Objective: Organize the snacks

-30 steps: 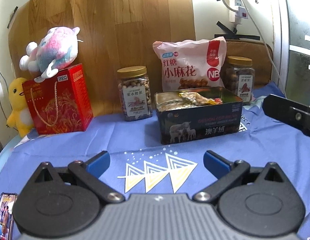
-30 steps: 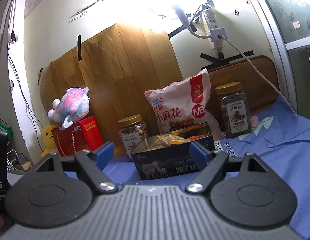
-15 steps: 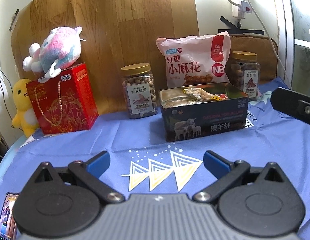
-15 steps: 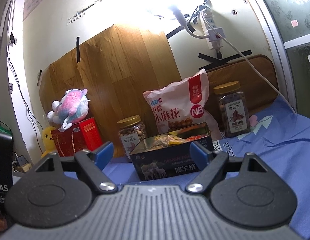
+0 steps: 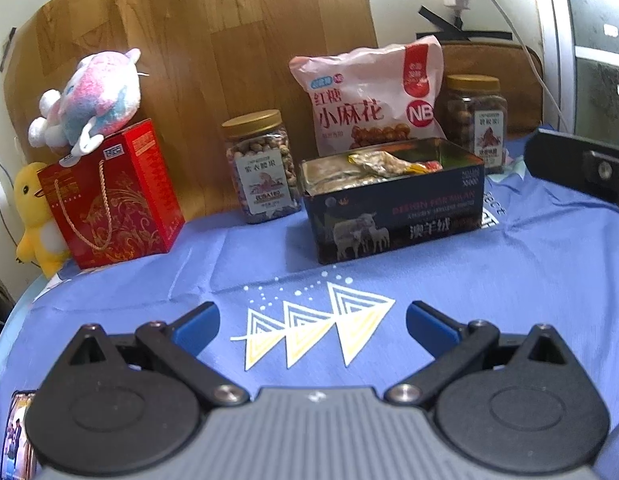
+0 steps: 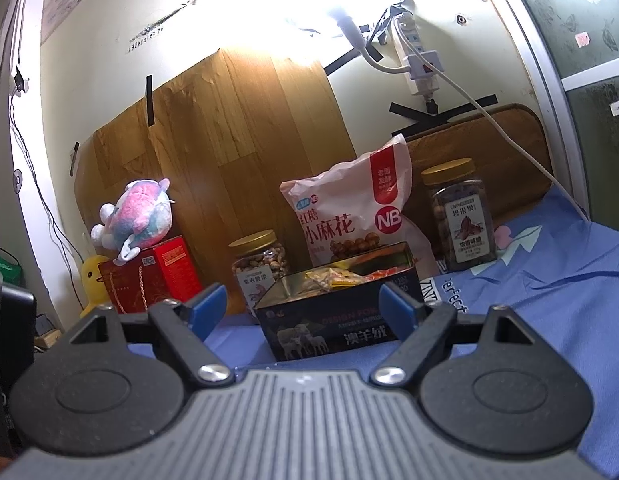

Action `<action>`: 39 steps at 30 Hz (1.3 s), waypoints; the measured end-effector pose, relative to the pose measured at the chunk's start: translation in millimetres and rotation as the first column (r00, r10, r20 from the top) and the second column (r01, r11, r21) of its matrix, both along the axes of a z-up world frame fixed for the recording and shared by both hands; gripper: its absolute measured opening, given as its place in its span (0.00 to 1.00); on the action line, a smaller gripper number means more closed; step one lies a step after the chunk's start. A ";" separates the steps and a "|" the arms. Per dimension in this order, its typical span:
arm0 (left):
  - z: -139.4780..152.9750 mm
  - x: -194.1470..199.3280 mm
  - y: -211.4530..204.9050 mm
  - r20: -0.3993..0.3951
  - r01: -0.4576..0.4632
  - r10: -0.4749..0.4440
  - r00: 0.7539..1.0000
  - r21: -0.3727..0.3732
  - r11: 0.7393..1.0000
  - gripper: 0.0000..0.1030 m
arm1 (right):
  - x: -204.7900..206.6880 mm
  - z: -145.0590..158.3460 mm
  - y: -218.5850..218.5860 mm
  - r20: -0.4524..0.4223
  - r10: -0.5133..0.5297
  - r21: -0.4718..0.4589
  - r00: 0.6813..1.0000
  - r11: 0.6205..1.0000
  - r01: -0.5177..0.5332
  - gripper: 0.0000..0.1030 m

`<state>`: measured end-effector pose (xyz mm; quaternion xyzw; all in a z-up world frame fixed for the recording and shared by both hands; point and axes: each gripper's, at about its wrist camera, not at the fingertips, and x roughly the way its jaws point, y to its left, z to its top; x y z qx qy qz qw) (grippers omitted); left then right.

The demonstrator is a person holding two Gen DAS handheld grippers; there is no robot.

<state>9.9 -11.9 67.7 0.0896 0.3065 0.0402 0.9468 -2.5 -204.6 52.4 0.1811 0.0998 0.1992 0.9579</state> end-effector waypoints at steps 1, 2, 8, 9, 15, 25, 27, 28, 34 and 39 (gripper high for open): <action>-1.1 0.3 -1.1 -0.005 0.003 -0.003 1.000 0.004 1.000 1.00 | 0.7 -0.2 -0.1 -0.001 0.000 0.000 1.000 1.000 0.000 0.83; -2.3 0.8 -2.2 -0.010 0.008 -0.007 1.000 0.009 1.000 1.00 | 1.1 -0.5 -0.3 -0.003 0.000 0.001 1.000 1.000 0.000 0.83; -5.7 1.9 -5.9 -0.020 0.025 -0.024 1.000 0.034 0.999 1.00 | 3.0 -2.9 -1.9 -0.009 -0.002 0.006 1.000 1.000 0.002 0.83; -5.8 1.7 -6.4 -0.019 0.027 -0.027 0.999 0.039 0.999 1.00 | 3.7 -3.2 -2.0 -0.011 -0.001 0.006 1.000 1.000 0.001 0.83; -6.6 2.0 -6.3 -0.017 0.028 -0.028 0.999 0.056 0.998 1.00 | 7.2 -6.7 -1.6 -0.032 0.008 0.001 0.999 1.000 -0.008 0.86; -15.0 3.7 -2.3 -0.029 0.015 -0.013 1.000 0.088 0.996 1.00 | 10.5 -13.7 3.9 -0.057 -0.005 -0.040 0.998 0.999 0.003 0.92; -16.7 4.1 -1.7 -0.035 0.016 -0.013 0.999 0.090 0.996 1.00 | 10.3 -14.0 4.6 -0.054 -0.010 -0.046 0.998 0.999 0.008 0.92; -17.4 4.5 -1.3 -0.038 0.016 -0.012 0.999 0.091 0.996 1.00 | 10.1 -14.0 4.8 -0.050 -0.015 -0.048 0.999 0.999 0.012 0.92; -19.1 5.5 -0.5 -0.054 0.022 -0.017 0.998 0.083 0.996 1.00 | 9.8 -14.3 3.3 -0.044 -0.024 -0.046 0.999 0.999 0.022 0.93; -21.0 4.4 -3.8 -0.055 0.030 -0.024 0.998 0.107 0.994 1.00 | 9.5 -13.9 2.4 -0.041 -0.024 -0.038 0.999 0.999 0.022 0.93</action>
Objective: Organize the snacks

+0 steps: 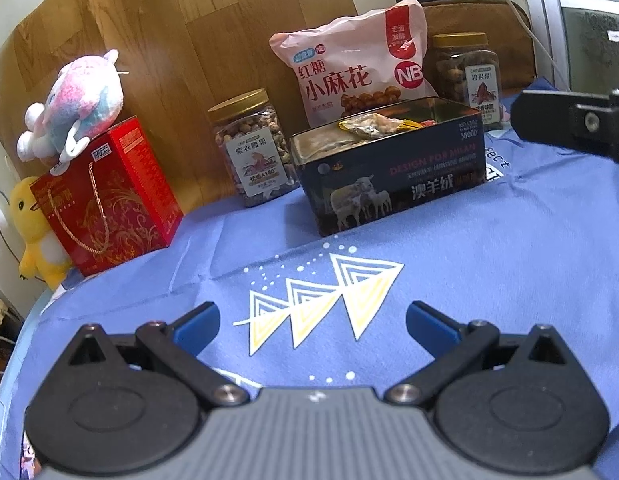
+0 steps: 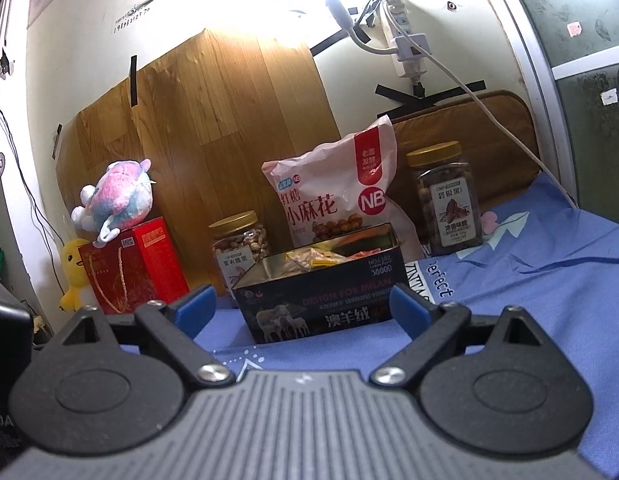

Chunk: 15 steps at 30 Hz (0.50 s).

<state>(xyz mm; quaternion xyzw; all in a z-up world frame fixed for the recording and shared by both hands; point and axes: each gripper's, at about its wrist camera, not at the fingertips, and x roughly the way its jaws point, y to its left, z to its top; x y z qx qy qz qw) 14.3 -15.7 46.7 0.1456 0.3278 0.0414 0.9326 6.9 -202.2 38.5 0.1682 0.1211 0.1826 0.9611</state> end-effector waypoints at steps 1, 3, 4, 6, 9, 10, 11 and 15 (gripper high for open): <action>-0.5 0.0 -0.4 -0.002 0.001 -0.001 1.000 0.004 1.000 1.00 | 0.0 -0.2 -0.2 -0.001 0.001 0.001 1.000 1.000 -0.001 0.93; -1.6 0.3 -0.6 -0.005 0.002 -0.002 1.000 0.009 1.000 1.00 | 0.2 -0.5 -0.6 -0.003 0.002 0.004 1.000 1.000 -0.002 0.93; -2.0 0.6 -0.6 -0.009 0.003 -0.003 1.000 0.007 1.000 1.00 | 0.5 -0.6 -0.9 -0.005 0.003 0.006 1.000 1.000 -0.003 0.93; -2.4 0.9 -0.7 -0.014 0.003 -0.003 1.000 0.002 1.000 1.00 | 0.4 -1.0 -1.7 -0.006 0.003 0.010 1.000 1.000 -0.003 0.93; -2.3 0.8 -0.6 -0.011 0.004 -0.004 1.000 0.004 1.000 1.00 | -0.4 -0.8 -2.5 -0.005 0.001 0.016 1.000 1.000 -0.001 0.93; -2.2 0.8 -0.6 -0.010 0.004 -0.004 1.000 0.004 1.000 1.00 | -0.5 -0.7 -2.8 -0.004 0.001 0.017 1.000 1.000 -0.001 0.93; -1.9 0.8 -0.5 -0.008 0.005 -0.005 1.000 0.002 1.000 1.00 | -0.5 -0.6 -3.0 -0.004 0.001 0.019 1.000 1.000 -0.001 0.93; -0.3 0.4 0.1 -0.006 0.003 -0.003 1.000 -0.010 1.000 1.00 | -0.8 -0.7 -3.4 -0.003 0.000 0.022 1.000 1.000 0.000 0.93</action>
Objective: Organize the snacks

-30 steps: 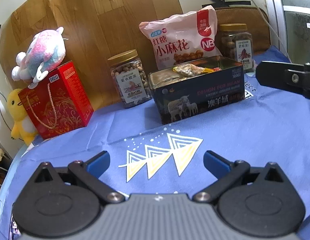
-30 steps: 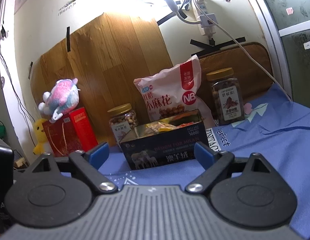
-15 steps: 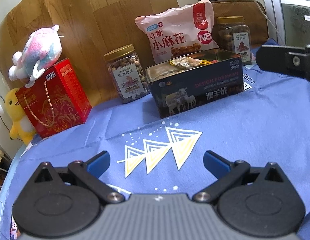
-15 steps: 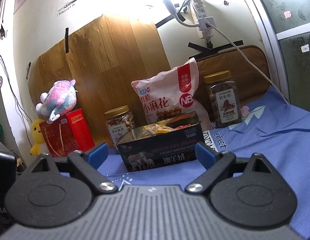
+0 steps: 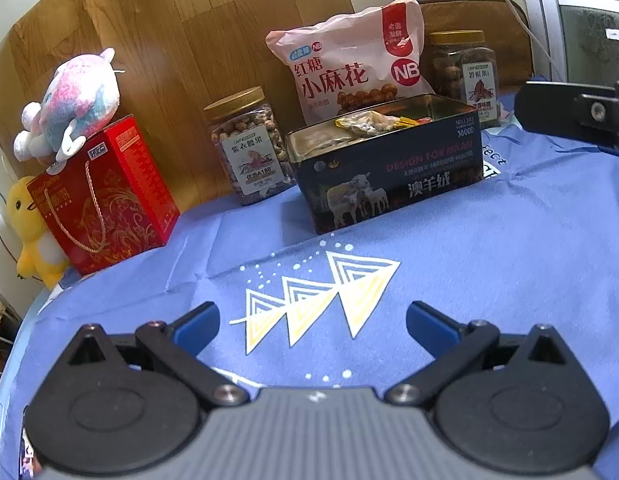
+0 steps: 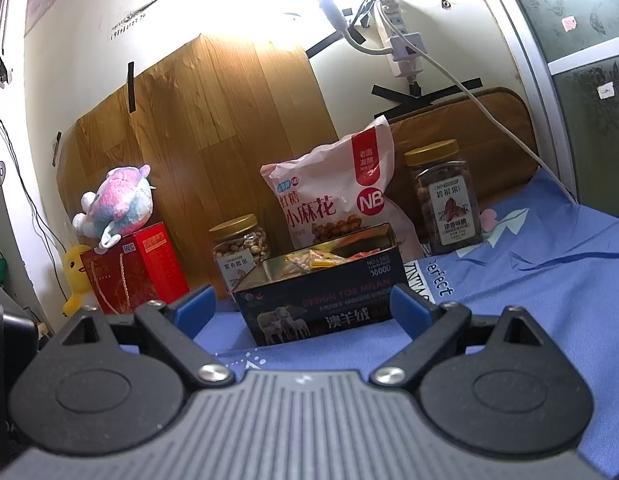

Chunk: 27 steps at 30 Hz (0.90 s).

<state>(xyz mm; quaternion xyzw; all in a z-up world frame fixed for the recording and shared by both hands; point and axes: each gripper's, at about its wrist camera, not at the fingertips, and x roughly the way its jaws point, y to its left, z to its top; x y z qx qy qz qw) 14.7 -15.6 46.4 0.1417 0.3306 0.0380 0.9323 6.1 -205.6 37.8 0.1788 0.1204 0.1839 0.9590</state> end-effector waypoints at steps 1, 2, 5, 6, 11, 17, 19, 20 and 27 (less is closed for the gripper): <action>0.2 -0.1 0.2 0.001 -0.001 0.001 1.000 0.000 1.000 1.00 | 0.0 0.0 0.0 0.000 0.000 0.000 1.000 1.000 0.000 0.93; 0.4 -0.2 -0.3 0.002 -0.004 0.004 1.000 0.006 1.000 1.00 | 0.0 0.0 0.0 0.000 0.000 0.000 1.000 1.000 0.000 0.93; 1.3 -0.9 -1.0 0.008 -0.007 0.007 1.000 0.016 1.000 1.00 | -0.7 0.4 -0.9 0.004 0.000 0.003 1.000 1.000 0.000 0.93; 1.8 -1.2 -0.9 0.008 -0.007 0.007 1.000 0.014 1.000 1.00 | -1.3 0.6 -1.1 0.006 0.000 0.004 1.000 1.000 0.000 0.93; 3.8 -2.4 -1.4 0.020 -0.010 0.009 1.000 0.024 1.000 1.00 | -1.5 0.9 -1.7 0.007 0.000 0.006 1.000 1.000 0.000 0.93; 3.8 -3.9 -7.5 0.039 -0.019 0.016 0.999 0.083 0.996 1.00 | -2.5 1.8 -1.8 0.012 0.002 0.009 1.000 1.000 -0.002 0.93; 3.6 -3.6 -7.8 0.037 -0.018 0.015 0.999 0.084 0.996 1.00 | -2.9 2.1 -1.9 0.013 0.000 0.010 1.000 1.000 -0.001 0.93; 4.0 -3.5 -7.9 0.036 -0.017 0.015 0.999 0.081 0.997 1.00 | -2.8 2.0 -2.0 0.012 0.001 0.011 1.000 1.000 -0.001 0.93; 5.9 -3.5 -8.7 0.033 -0.010 0.007 0.999 0.072 0.997 1.00 | -3.2 2.8 -2.6 0.013 0.000 0.014 1.000 1.000 -0.001 0.93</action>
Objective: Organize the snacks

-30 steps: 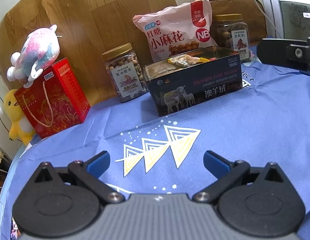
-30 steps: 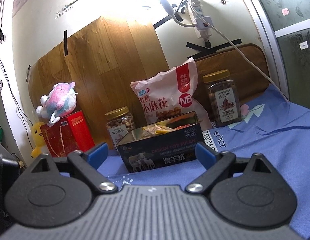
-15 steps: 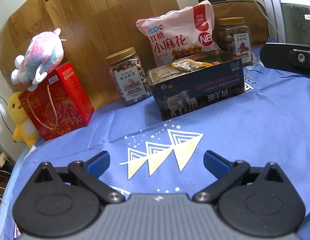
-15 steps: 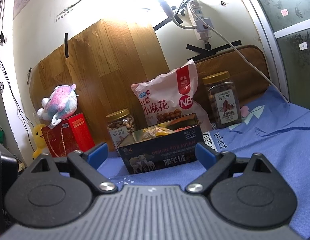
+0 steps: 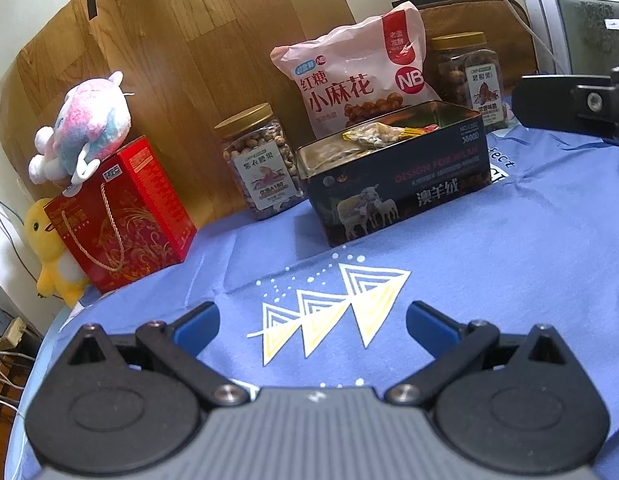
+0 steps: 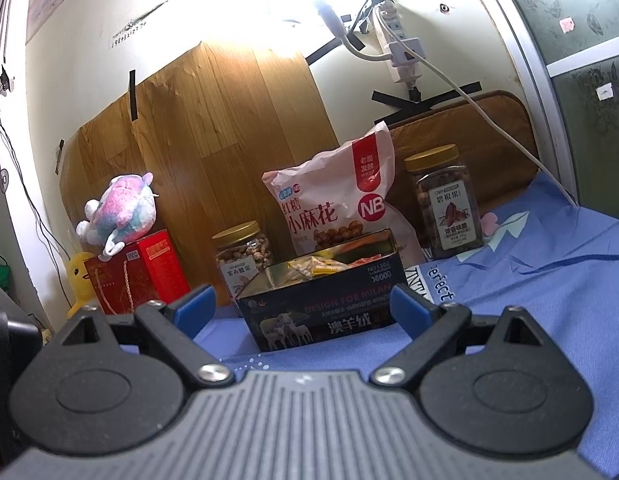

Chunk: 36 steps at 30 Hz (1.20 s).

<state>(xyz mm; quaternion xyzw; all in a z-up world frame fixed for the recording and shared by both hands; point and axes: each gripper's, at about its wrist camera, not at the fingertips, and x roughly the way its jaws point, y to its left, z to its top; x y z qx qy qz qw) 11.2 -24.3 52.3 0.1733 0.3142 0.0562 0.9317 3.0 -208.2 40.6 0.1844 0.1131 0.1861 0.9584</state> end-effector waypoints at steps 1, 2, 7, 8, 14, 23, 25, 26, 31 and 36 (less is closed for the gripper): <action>0.1 0.2 -0.3 -0.003 0.001 -0.001 1.000 -0.002 1.000 1.00 | -0.1 0.3 0.1 0.001 0.000 0.000 1.000 1.000 0.000 0.93; 0.1 0.4 -0.6 -0.005 0.002 -0.002 1.000 -0.004 1.000 1.00 | -0.1 0.6 -0.2 0.002 0.000 0.000 1.000 1.000 0.000 0.93; 0.9 0.3 -1.9 -0.021 0.010 -0.010 1.000 -0.015 1.000 1.00 | 0.5 0.4 -1.4 -0.002 -0.003 0.005 1.000 1.000 0.003 0.93; 1.4 0.3 -2.0 -0.027 0.013 -0.013 1.000 -0.019 1.000 1.00 | 0.5 0.3 -1.7 -0.003 -0.003 0.006 1.000 1.000 0.003 0.93; 1.7 -0.4 -2.6 -0.047 0.022 -0.023 0.999 -0.035 0.999 1.00 | 0.1 0.0 -1.6 -0.004 -0.005 0.007 1.000 1.000 0.005 0.93; 1.5 -1.5 -3.8 -0.054 0.026 -0.028 0.998 -0.034 0.999 1.00 | 0.5 -0.8 -2.5 -0.006 -0.005 0.009 1.000 1.000 0.005 0.93; 1.6 -1.4 -3.9 -0.055 0.027 -0.029 0.998 -0.035 0.999 1.00 | 0.3 -0.8 -2.5 -0.007 -0.005 0.009 1.000 1.000 0.005 0.93; 1.7 -1.6 -4.4 -0.055 0.028 -0.030 0.998 -0.037 0.999 1.00 | 0.3 -0.8 -2.5 -0.007 -0.005 0.010 1.000 1.000 0.005 0.93; 2.0 -2.1 -4.9 -0.059 0.030 -0.033 0.998 -0.041 0.999 1.00 | 0.2 -0.8 -2.7 -0.007 -0.005 0.010 1.000 1.000 0.005 0.93; 2.4 -2.6 -5.1 -0.060 0.033 -0.036 0.998 -0.043 0.998 1.00 | 0.4 -0.9 -2.9 -0.006 -0.005 0.010 1.000 1.000 0.005 0.93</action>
